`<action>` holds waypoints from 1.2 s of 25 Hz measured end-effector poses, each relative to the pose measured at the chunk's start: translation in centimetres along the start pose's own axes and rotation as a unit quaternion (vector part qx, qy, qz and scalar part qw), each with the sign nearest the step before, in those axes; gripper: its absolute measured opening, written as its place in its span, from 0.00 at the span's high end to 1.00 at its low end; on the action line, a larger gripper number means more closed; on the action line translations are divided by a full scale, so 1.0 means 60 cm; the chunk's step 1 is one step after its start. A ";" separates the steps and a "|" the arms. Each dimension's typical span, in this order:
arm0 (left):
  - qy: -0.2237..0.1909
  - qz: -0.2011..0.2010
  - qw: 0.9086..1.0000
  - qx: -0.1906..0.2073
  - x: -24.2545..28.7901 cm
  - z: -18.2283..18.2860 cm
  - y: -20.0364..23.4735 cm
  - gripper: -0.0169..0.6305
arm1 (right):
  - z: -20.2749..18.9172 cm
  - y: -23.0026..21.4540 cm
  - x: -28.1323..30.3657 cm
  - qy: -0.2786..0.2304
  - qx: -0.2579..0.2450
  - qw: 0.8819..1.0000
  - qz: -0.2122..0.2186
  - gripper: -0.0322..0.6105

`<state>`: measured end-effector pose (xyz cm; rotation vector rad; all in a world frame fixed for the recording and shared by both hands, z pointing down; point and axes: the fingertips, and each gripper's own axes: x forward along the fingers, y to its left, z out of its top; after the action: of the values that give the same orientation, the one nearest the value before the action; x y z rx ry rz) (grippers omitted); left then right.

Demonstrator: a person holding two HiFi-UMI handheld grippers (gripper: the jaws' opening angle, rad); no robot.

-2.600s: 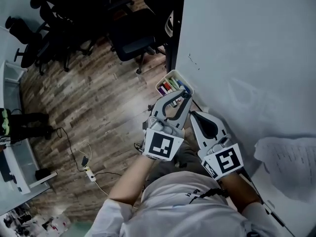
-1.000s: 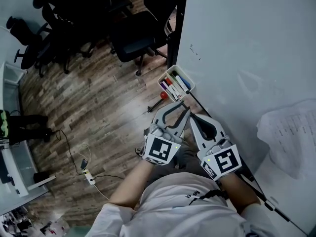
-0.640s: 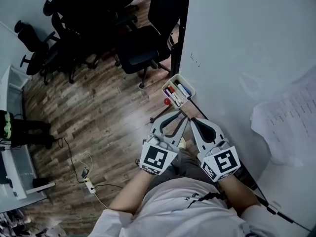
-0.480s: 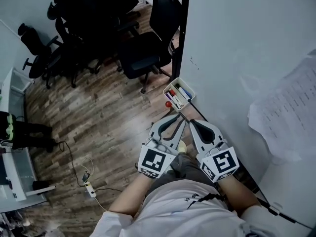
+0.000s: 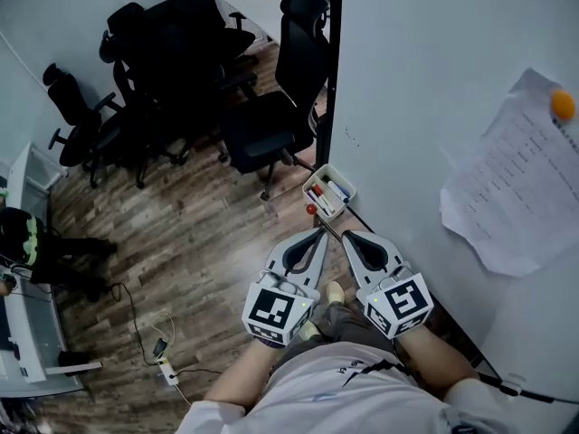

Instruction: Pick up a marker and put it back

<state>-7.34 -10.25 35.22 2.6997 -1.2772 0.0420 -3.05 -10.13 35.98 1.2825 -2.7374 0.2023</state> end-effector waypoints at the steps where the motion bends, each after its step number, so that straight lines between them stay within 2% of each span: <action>1: -0.004 0.000 1.000 -0.002 -0.004 0.008 -0.002 0.96 | 0.002 0.003 0.000 0.001 -0.001 1.000 0.000 0.93; 9: -0.016 -0.005 1.000 -0.018 -0.026 0.035 -0.006 0.96 | 0.015 0.019 0.012 0.005 0.019 1.000 0.014 0.93; 30: -0.022 0.005 0.999 -0.023 -0.032 0.043 -0.006 0.96 | 0.023 0.023 0.008 0.009 0.011 1.000 0.018 0.93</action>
<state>-8.39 -8.90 32.44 2.6696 -1.2886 -0.0452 -4.46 -9.87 34.58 1.2326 -2.7516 0.2472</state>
